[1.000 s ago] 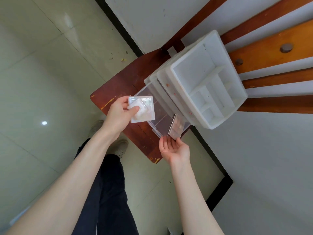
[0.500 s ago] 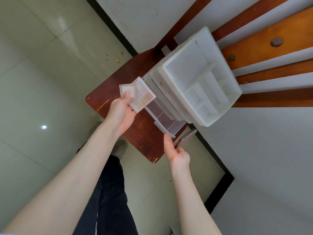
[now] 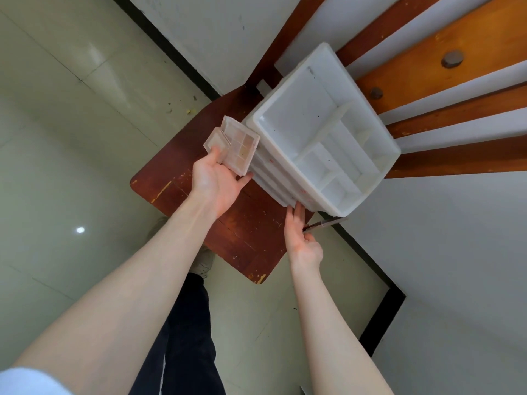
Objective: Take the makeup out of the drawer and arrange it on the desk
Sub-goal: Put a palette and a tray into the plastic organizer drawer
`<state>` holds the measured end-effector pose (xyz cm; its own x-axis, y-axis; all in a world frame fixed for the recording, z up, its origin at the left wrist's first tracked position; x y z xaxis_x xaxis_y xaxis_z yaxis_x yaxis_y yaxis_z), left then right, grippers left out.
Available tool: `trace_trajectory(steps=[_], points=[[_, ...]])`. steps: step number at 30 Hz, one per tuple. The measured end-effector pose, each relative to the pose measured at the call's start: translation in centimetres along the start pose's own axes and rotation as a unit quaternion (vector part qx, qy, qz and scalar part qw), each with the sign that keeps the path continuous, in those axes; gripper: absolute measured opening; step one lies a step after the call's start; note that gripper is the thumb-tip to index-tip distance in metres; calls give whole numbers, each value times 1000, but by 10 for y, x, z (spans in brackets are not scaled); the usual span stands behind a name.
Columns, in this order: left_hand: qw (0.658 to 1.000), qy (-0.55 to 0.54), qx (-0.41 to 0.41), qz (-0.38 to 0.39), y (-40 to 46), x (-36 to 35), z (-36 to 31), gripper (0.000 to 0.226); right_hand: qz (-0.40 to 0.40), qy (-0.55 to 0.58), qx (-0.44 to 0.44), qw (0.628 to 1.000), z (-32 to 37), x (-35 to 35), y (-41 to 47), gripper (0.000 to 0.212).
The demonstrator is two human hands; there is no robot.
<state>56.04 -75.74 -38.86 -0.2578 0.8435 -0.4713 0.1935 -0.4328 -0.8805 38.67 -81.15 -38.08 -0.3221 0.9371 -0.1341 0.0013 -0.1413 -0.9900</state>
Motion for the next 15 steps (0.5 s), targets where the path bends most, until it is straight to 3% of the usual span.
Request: trace_trajectory(steps=[5, 10, 15], points=[[997, 59, -25, -40, -16, 15, -6, 32, -50, -90, 15, 995, 17, 27, -15, 49], [978, 177, -48, -98, -58, 38, 3, 32, -40, -166, 40, 985, 44, 40, -58, 44], [938, 332, -80, -56, -111, 15, 19, 33, -6, -280, 148, 949, 84, 41, -115, 36]])
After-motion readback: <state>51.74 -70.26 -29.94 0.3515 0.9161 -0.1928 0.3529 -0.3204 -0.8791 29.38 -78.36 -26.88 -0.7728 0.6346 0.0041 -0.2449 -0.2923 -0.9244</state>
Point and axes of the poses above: each hand's wrist, its own y-axis towards the middle knuckle, its own x-axis out of the back of the hand, z = x × y, the point moved 8 cm from there along y, towards the middle knuckle, and after that the axes turned 14 degrees about -z, right-handed, at the moved point
